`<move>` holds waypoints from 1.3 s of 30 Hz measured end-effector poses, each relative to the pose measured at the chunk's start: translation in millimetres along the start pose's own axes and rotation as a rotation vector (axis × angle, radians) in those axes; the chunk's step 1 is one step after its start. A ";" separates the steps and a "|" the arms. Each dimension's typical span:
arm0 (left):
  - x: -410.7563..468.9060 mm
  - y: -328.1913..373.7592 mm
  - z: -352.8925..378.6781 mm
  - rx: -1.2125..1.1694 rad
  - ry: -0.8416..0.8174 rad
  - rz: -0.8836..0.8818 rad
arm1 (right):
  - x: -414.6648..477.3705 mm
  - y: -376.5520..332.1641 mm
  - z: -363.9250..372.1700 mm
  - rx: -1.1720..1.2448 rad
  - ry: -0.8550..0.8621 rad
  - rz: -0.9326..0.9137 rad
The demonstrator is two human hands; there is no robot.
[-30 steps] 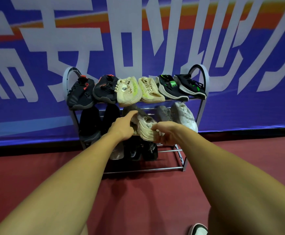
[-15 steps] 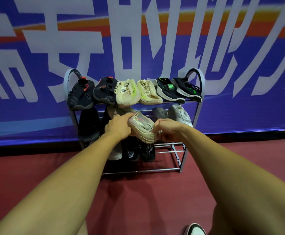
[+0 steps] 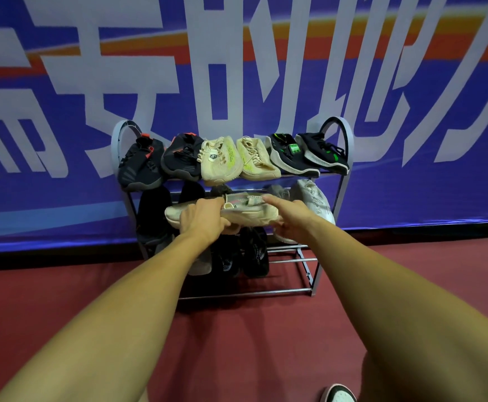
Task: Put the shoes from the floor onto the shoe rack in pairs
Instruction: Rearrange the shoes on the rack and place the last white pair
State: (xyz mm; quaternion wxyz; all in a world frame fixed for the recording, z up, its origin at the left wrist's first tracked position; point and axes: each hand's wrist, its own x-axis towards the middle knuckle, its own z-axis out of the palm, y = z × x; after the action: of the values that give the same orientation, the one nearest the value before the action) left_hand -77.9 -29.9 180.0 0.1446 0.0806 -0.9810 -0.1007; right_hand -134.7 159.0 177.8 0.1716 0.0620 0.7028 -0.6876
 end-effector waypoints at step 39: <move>17.7 4.2 17.1 -0.714 -0.804 -0.202 | 33.3 15.7 -1.8 0.075 0.106 0.073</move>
State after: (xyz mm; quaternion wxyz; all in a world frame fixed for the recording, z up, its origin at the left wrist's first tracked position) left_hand -100.3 -26.2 169.6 -0.2339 0.0756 -0.8512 -0.4637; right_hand -161.0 156.6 152.1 0.1564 0.1303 0.6819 -0.7025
